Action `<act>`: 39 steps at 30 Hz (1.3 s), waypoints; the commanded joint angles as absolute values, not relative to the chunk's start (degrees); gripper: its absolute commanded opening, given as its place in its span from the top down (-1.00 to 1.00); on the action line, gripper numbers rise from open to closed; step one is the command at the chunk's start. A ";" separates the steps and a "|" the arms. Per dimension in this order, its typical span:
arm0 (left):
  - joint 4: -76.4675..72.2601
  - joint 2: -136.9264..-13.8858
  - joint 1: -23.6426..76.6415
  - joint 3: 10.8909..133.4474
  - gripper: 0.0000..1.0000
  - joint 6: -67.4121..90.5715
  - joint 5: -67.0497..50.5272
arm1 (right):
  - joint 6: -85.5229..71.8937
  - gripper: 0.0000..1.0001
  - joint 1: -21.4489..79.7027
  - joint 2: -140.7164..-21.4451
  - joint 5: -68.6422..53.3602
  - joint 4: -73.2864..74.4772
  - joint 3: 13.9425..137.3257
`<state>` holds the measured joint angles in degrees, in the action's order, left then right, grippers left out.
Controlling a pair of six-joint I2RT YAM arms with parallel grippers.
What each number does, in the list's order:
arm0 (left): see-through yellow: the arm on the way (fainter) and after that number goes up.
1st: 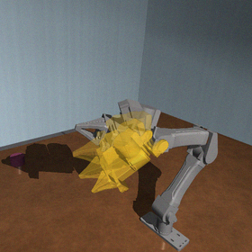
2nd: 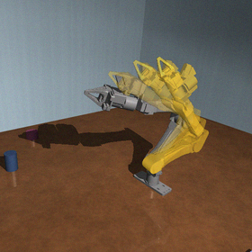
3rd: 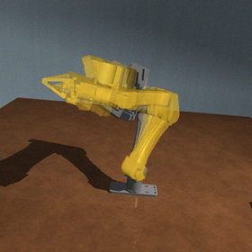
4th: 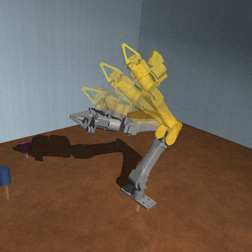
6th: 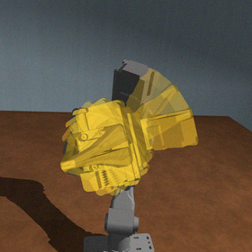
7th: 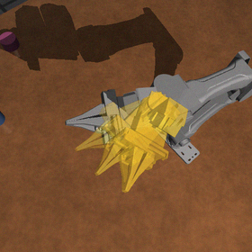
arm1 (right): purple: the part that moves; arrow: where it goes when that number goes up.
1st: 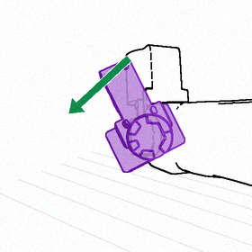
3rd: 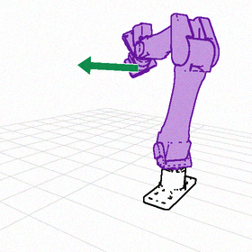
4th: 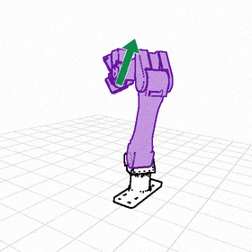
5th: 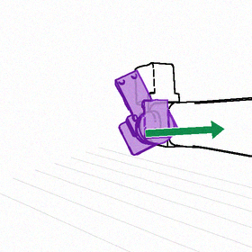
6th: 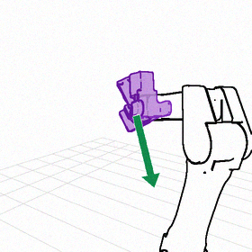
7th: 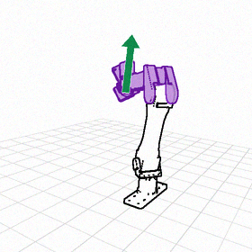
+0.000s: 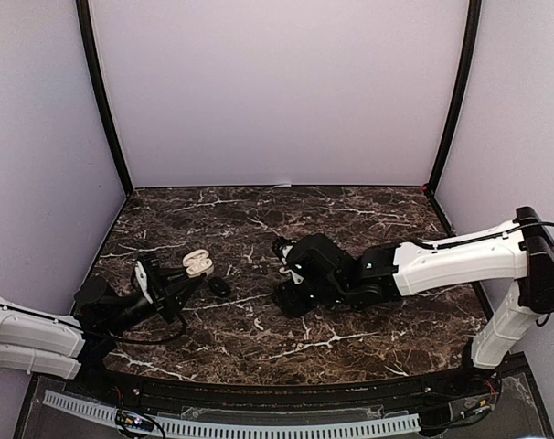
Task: Insert the wireless bluetooth earbuds into the charging case
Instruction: Pick up the left earbud from the center of the board.
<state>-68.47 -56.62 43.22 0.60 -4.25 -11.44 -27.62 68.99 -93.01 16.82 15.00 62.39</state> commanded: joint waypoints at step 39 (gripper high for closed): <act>-69.35 -57.93 42.65 -1.69 0.61 -3.29 -10.99 | -6.61 0.24 52.11 -125.79 11.27 26.97 95.39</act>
<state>-67.42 -57.84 42.92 0.58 -3.64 -10.13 -8.36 52.71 -124.01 10.90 26.68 93.03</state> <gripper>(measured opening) 0.236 0.393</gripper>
